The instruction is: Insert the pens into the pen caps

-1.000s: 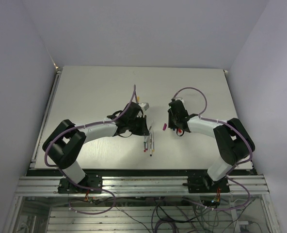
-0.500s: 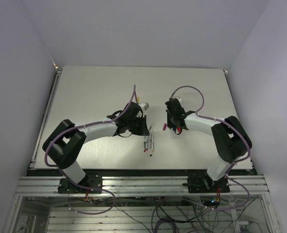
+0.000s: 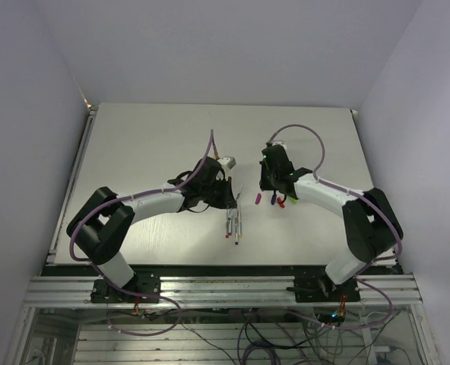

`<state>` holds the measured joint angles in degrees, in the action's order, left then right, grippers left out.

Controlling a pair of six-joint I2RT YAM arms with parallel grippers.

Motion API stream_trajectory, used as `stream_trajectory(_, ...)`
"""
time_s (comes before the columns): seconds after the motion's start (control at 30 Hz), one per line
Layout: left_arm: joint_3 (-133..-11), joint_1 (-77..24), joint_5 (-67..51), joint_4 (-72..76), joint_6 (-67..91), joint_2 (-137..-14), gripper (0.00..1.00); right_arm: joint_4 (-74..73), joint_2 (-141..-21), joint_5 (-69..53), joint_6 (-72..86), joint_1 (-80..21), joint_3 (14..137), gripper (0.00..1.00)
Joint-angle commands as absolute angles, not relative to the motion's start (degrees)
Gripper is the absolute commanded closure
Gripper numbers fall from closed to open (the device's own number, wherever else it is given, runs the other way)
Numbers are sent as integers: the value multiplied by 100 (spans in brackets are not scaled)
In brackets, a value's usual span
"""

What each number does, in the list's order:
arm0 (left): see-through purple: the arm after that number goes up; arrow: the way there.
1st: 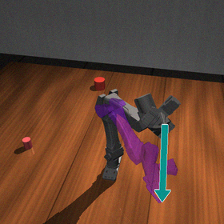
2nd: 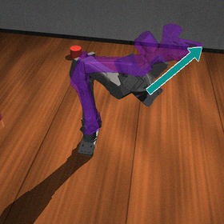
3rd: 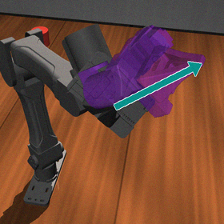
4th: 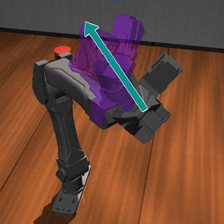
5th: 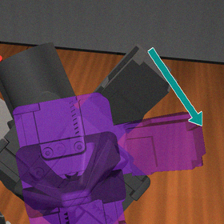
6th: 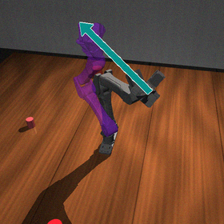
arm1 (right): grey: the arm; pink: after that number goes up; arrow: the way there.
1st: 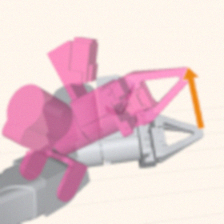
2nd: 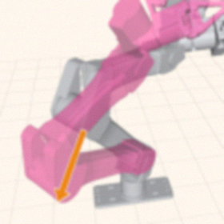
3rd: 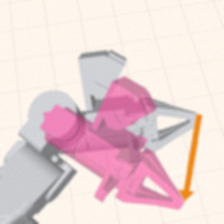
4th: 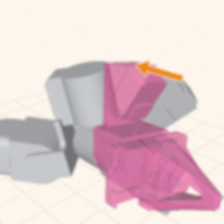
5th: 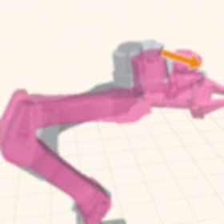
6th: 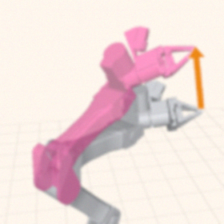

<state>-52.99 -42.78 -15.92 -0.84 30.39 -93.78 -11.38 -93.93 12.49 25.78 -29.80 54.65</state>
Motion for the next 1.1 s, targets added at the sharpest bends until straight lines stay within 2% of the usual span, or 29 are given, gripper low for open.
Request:
stream_trajectory(0.0, -5427, -4230, -1727, 493, 3001, -9253, 93, -431, -8692, 848, 2748, -2856, 5473, 100)
stream_trajectory(0.23, -5535, -4242, -1689, 1113, 3287, -9156, 93, 1180, -7455, 216, 3115, -2482, 4614, 100)
stream_trajectory(0.57, -6023, -4451, -1652, 1196, 3256, -9070, 93, 2737, -6948, 28, 3862, -2373, 3919, 100)
stream_trajectory(1.07, -5932, -4636, -1645, 1373, 3349, -8985, 93, 3171, -6734, 185, 4238, -2377, 3560, 100)
